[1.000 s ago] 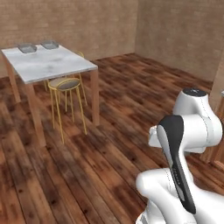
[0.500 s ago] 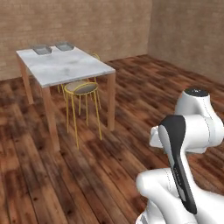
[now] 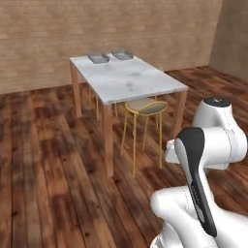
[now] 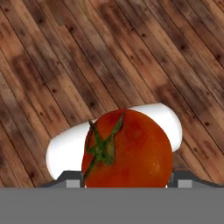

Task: Place the cold items (tomato and mushroom) from the fridge in one tupperware on the dining counter. Place the warm items (kebab skewer and hot dog) in the stove area in another tupperware.

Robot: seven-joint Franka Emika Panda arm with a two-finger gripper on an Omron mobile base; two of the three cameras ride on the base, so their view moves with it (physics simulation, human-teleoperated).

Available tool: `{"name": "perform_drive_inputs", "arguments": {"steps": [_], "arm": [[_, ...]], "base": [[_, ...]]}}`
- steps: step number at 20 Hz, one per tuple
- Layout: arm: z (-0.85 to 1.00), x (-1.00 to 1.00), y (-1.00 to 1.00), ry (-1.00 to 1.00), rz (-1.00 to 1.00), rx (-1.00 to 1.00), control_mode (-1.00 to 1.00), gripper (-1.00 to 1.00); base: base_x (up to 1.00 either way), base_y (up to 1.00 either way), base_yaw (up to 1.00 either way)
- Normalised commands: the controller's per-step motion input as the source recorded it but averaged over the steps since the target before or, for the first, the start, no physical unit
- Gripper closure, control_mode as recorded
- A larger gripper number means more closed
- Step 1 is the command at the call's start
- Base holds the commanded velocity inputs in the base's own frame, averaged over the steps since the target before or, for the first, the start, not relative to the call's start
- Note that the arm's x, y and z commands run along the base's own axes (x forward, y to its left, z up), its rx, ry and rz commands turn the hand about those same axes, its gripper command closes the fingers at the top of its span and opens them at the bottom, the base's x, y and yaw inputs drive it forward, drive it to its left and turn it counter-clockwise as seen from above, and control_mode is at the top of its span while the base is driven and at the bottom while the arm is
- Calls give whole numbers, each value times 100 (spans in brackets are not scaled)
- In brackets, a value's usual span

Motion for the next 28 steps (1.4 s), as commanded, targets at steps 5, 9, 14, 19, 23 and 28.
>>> {"name": "perform_drive_inputs", "arguments": {"steps": [5, 9, 14, 19, 23, 28], "arm": [[0, 0, 0, 0, 0, 0, 100, 100], [0, 0, 0, 0, 0, 0, 100, 100], [0, 0, 0, 0, 0, 0, 100, 100], [0, 0, 0, 0, 0, 0, 100, 100], [0, 0, 0, 0, 0, 0, 100, 100], [0, 0, 0, 0, 0, 0, 100, 100]], "base": [[100, 99, 33], [100, 73, 28], [100, 37, 21], [100, 37, 15], [100, 58, 8], [100, 72, 2]]}}
